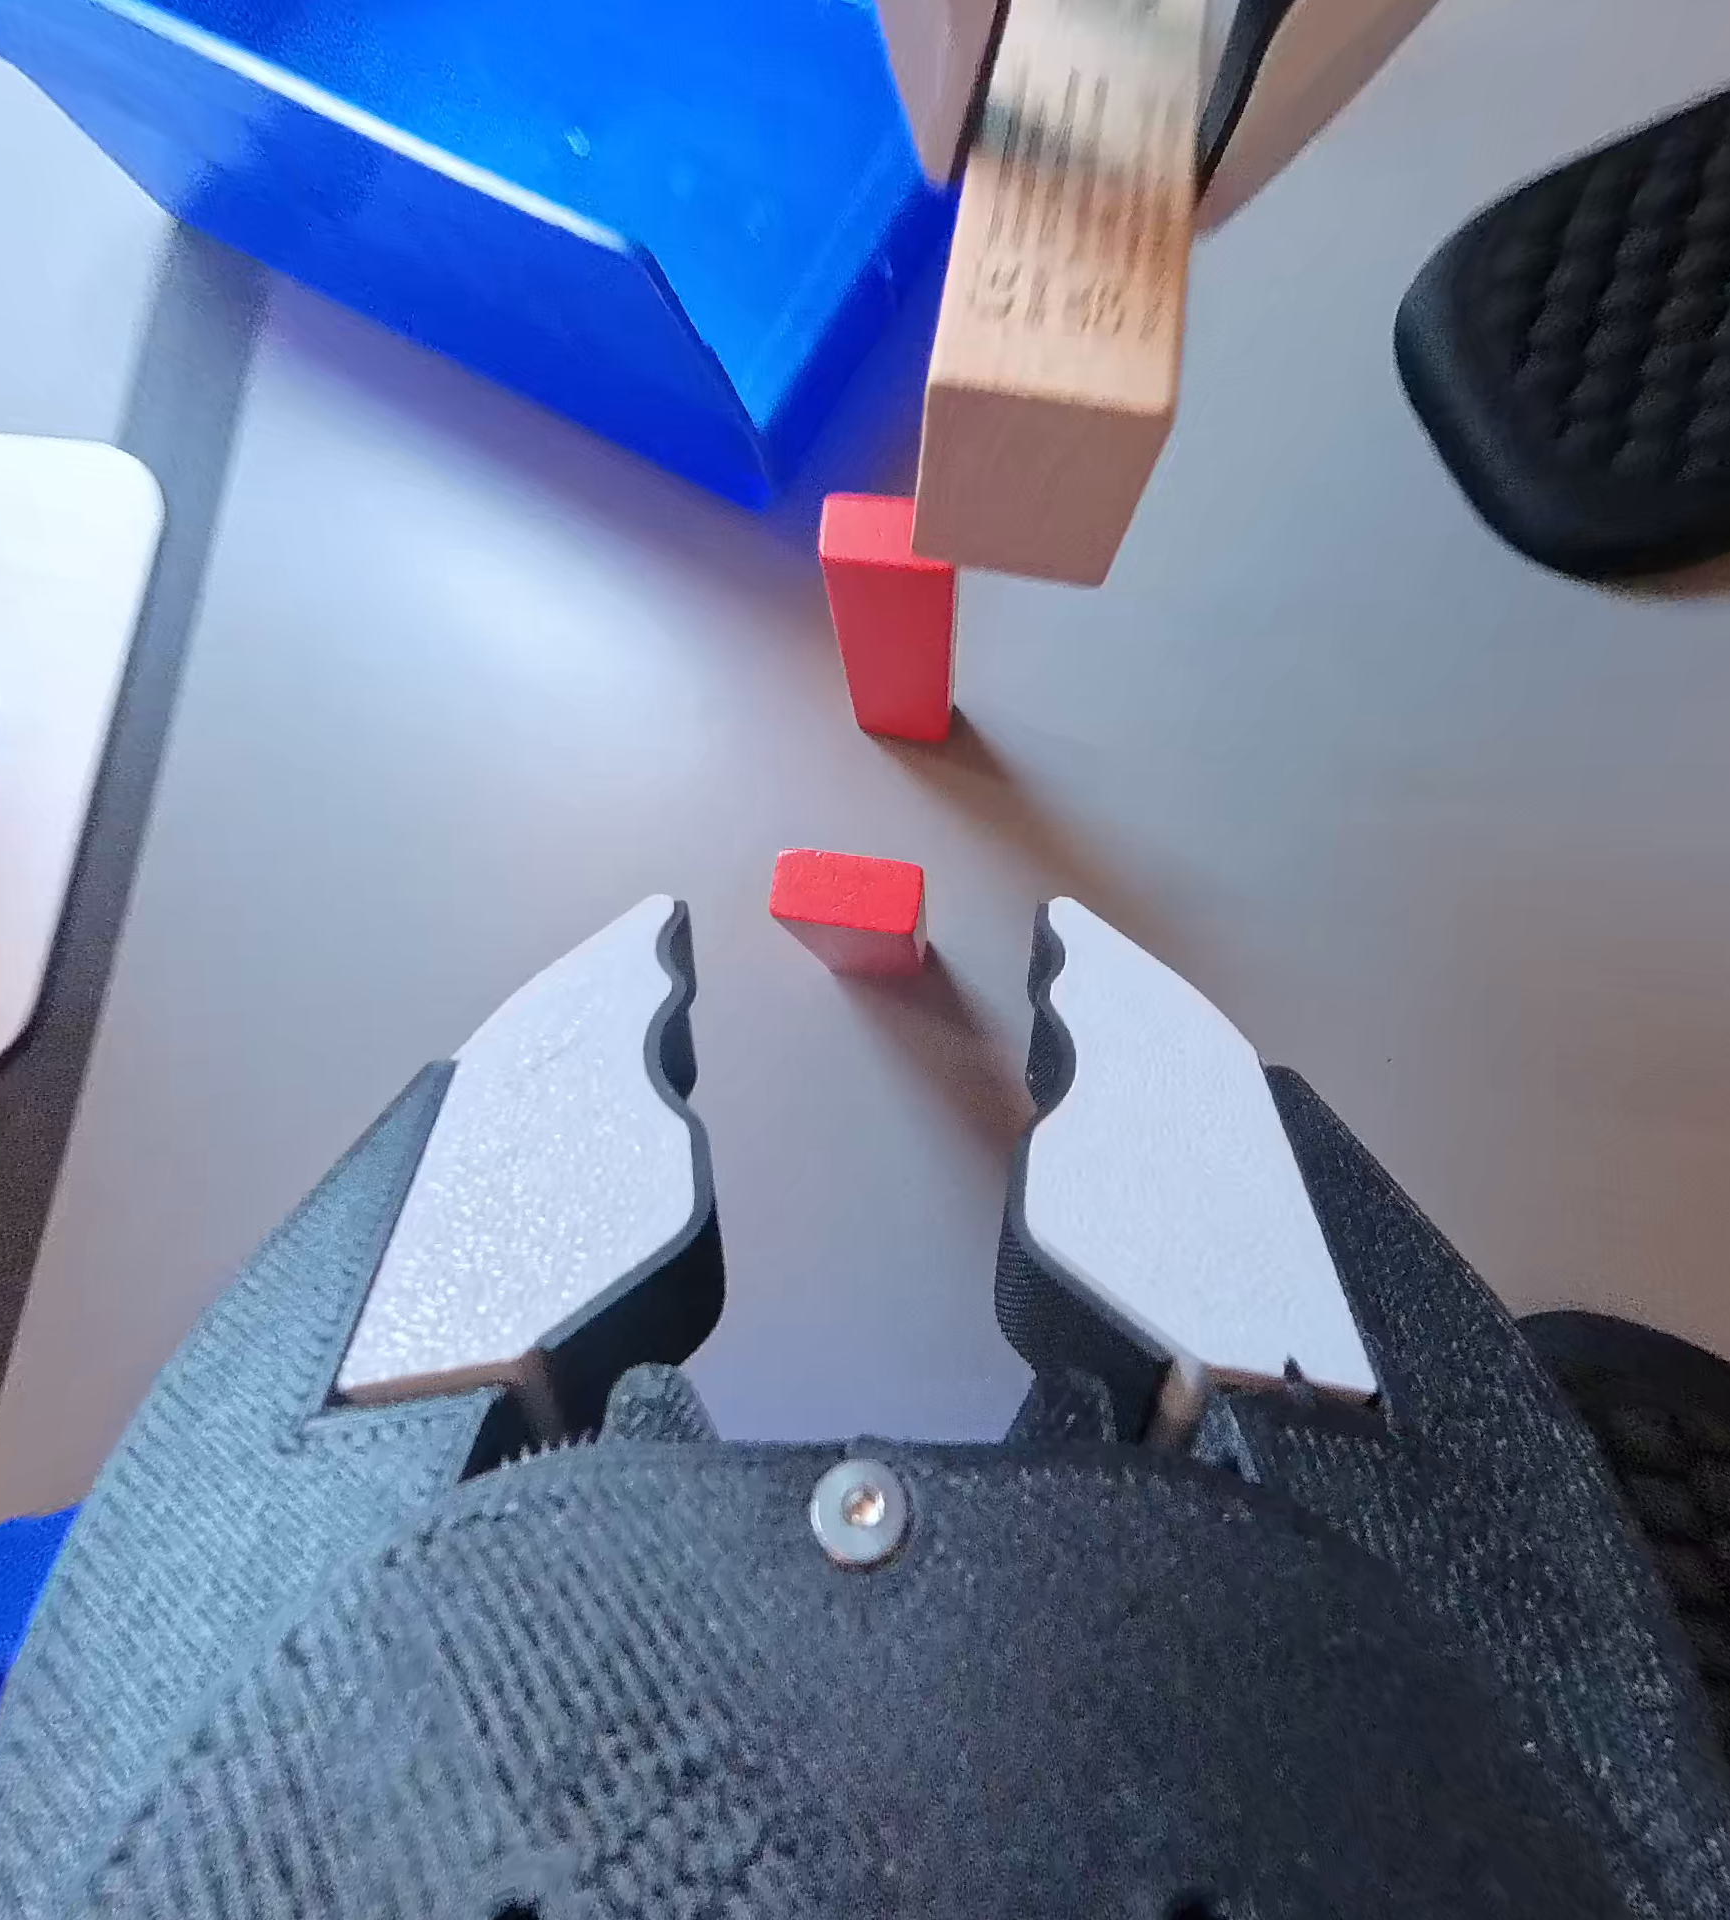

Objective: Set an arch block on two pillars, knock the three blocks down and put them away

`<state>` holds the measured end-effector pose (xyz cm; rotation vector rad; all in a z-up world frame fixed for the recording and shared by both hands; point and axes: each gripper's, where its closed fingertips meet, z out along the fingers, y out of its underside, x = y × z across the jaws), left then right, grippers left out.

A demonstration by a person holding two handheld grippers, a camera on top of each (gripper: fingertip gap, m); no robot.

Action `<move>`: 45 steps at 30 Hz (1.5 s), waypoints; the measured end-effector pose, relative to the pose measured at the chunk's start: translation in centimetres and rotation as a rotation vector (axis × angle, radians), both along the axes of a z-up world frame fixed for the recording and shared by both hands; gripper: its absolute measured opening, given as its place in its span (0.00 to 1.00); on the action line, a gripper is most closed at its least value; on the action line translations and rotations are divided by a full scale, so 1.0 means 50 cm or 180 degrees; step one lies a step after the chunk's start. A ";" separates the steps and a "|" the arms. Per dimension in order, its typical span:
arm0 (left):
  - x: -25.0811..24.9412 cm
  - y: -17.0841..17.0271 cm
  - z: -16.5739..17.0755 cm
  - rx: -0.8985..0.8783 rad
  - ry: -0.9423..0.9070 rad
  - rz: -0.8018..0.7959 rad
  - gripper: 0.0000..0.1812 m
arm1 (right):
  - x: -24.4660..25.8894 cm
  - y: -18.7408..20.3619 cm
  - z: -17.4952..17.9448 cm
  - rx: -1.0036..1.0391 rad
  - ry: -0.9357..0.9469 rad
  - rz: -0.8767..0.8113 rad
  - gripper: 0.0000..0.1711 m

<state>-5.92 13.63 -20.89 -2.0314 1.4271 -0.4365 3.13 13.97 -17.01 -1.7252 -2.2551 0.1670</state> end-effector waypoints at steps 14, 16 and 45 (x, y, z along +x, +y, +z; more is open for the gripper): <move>-0.014 -0.210 0.085 0.1265 -0.1905 0.0462 0.26 | -0.095 0.014 -0.035 0.0004 -0.0259 0.0093 0.18; -0.025 -0.222 0.075 0.1254 -0.2173 0.0581 0.25 | -0.101 0.014 -0.043 0.0014 -0.0318 0.0093 0.18; 0.011 -0.239 0.005 0.0916 -0.2108 0.0518 0.24 | -0.109 0.020 -0.069 0.0033 -0.0477 0.0101 0.18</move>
